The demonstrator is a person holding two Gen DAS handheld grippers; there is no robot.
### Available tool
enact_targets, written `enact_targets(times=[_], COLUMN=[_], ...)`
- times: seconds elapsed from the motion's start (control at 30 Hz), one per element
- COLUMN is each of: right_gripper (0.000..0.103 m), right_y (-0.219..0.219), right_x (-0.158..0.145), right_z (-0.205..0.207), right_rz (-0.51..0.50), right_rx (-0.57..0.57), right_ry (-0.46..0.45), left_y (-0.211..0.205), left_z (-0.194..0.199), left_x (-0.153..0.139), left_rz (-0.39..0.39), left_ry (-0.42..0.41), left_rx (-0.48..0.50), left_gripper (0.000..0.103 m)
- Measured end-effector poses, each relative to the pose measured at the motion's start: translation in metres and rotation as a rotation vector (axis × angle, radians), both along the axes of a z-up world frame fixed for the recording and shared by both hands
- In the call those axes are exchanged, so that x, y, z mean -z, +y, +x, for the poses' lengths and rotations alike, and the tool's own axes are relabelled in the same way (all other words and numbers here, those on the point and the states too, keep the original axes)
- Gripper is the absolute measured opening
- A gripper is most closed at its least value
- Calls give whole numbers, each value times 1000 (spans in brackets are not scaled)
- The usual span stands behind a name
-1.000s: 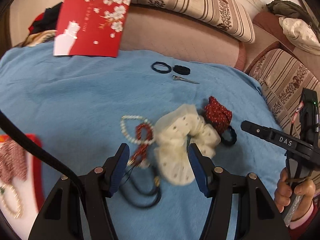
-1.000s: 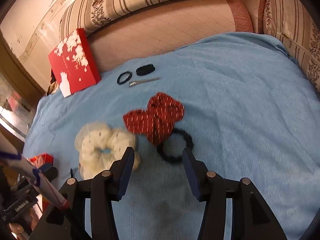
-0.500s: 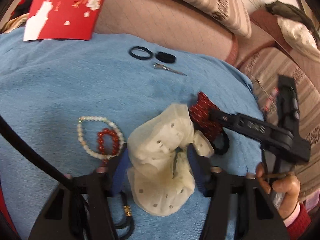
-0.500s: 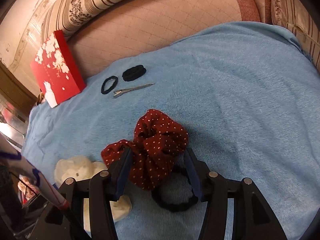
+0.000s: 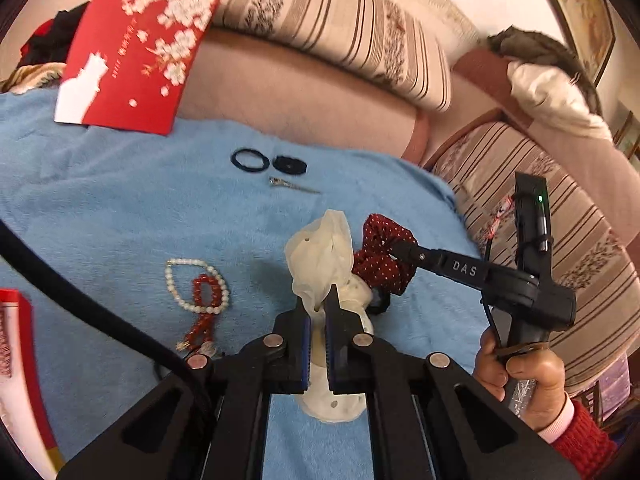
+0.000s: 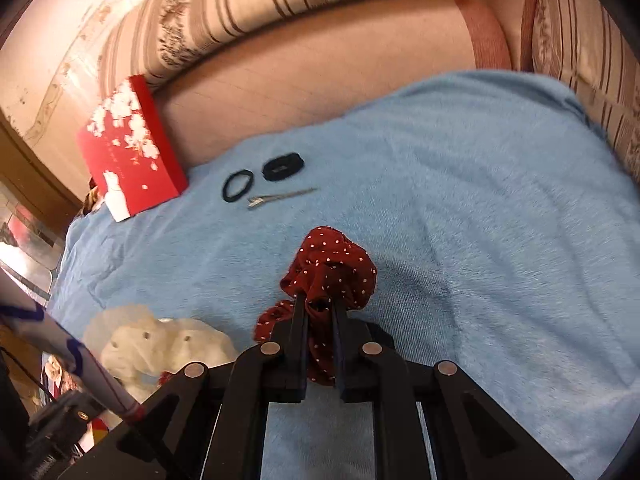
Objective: Organize jewelry
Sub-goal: 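Carry both scrunchies into the white tray and open both tools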
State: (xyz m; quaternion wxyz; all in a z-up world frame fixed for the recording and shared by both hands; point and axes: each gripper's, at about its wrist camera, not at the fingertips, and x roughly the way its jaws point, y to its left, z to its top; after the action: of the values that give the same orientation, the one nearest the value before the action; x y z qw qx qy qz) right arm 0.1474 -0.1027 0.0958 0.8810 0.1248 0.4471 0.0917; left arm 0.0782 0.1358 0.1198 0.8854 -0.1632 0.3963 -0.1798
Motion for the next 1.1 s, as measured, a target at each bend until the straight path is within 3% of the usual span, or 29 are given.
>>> enact_targets(times=[0.43,0.7,0.9,1.1], right_gripper=[11,11,11,11], right_y=[73,148,208,260], right_x=[-44,-57,-50,-27], right_z=[-68,-114,-150,-179], right_rz=[-39,6,48,83], right_rx=[-167,-321,-445,-543], right_ry=[-62,-75,-54,3], left_y=[100,192,252,283], left_z=[-74,-139,-187,-214], left_x=[-36,-30,-10,24], left_rz=[-18,-25,-59,-32], left_ry=[-64,-39,43,194], left_rx=[-182,-361,-493,-585], left_gripper=[5,5,5,5])
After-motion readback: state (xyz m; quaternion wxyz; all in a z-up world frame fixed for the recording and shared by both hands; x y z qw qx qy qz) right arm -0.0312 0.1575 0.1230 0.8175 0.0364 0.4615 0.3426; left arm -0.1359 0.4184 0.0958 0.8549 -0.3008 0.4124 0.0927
